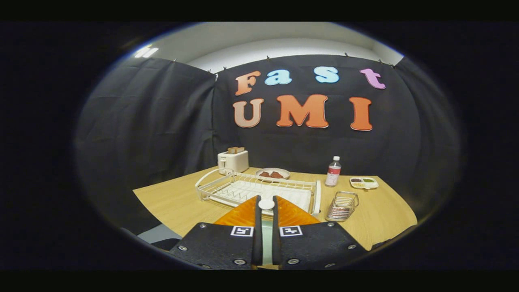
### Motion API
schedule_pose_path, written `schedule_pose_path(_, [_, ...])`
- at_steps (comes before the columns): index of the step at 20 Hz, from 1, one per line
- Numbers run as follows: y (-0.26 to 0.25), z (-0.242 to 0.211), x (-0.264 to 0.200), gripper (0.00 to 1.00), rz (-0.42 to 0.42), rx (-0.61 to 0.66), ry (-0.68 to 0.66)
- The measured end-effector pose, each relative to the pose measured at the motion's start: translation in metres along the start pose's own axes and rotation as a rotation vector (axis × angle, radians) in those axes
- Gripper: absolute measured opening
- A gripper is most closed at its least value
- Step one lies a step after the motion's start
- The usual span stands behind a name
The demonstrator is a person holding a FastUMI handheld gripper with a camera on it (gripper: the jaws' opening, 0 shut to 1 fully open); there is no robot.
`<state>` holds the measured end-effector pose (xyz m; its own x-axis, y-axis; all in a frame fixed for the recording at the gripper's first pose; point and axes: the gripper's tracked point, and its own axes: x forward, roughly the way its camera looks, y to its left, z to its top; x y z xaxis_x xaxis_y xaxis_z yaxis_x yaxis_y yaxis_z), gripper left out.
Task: Take the plate from the dish rack, then take the spoon from the basket and place it into the plate.
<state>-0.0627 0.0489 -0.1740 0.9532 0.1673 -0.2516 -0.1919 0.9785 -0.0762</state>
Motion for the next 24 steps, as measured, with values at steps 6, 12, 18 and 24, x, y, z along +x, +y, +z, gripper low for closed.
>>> schedule_pose_path(6, [-0.002, -0.039, -0.003, 0.09, 0.020, 0.014, 0.078])
schedule_pose_path(12, [-0.009, -0.076, 0.000, 0.10, 0.014, 0.031, 0.154])
schedule_pose_path(18, [-0.016, -0.093, -0.002, 0.11, 0.018, 0.049, 0.176])
schedule_pose_path(24, [-0.020, -0.104, -0.008, 0.15, 0.012, 0.079, 0.208])
